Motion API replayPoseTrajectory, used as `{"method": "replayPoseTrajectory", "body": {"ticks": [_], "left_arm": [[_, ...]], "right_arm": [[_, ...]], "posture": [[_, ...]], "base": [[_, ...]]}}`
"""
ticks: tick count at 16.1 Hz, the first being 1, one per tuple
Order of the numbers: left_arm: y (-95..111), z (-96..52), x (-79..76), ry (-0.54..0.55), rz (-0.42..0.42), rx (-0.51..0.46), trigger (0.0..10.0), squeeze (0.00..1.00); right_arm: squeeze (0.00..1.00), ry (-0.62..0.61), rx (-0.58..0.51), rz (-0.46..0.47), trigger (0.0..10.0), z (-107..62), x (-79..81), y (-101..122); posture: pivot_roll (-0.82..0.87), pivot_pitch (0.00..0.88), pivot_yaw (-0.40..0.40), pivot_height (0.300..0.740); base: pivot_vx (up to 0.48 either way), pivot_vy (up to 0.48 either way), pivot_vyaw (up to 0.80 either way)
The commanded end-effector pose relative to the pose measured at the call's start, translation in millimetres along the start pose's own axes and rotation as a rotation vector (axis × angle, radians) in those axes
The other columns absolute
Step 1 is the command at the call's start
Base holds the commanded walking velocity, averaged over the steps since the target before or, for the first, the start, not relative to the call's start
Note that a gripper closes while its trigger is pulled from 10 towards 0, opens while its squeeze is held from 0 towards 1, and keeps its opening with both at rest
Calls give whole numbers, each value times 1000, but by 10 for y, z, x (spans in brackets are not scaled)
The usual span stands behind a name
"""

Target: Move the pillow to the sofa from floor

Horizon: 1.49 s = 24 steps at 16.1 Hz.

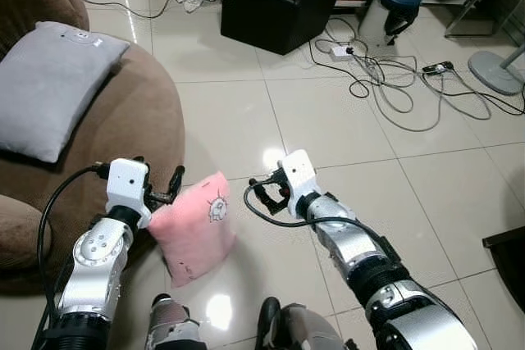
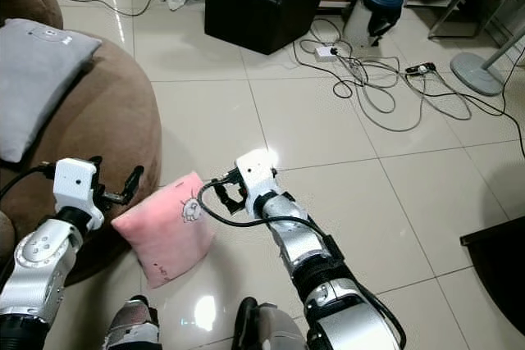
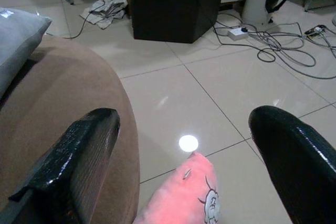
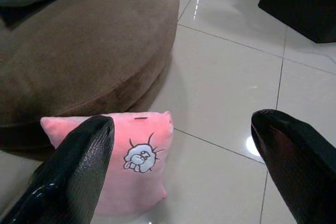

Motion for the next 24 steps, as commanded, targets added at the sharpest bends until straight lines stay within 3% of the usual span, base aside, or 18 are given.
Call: {"method": "replayPoseTrajectory", "body": {"ticks": [1, 13, 24], "left_arm": [[-56, -2, -52, -19, -1, 24, 10000, 0], [-47, -12, -37, -16, 4, 22, 10000, 0], [-38, -6, -61, -25, 1, 22, 10000, 0]], "right_arm": [[0, -12, 27, 23, 10000, -44, -15, -101], [0, 25, 58, 6, 10000, -18, 77, -121], [0, 32, 71, 19, 10000, -17, 103, -138]], "posture": [[276, 218, -183, 728], [286, 217, -184, 723], [283, 223, -179, 617]], "base": [[0, 0, 0], [0, 0, 0], [0, 0, 0]]}}
Point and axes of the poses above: a point about 5 cm out from each wrist's last joint towards the gripper, its own z axis pointing out of the wrist towards the gripper, its own y axis along the axis of the wrist's last joint, x = y × z, the point moved 3 cm from there along z, pointing out of the wrist towards the gripper, and after that the axes turned 13 degrees about -z, right-handed, at the moved point
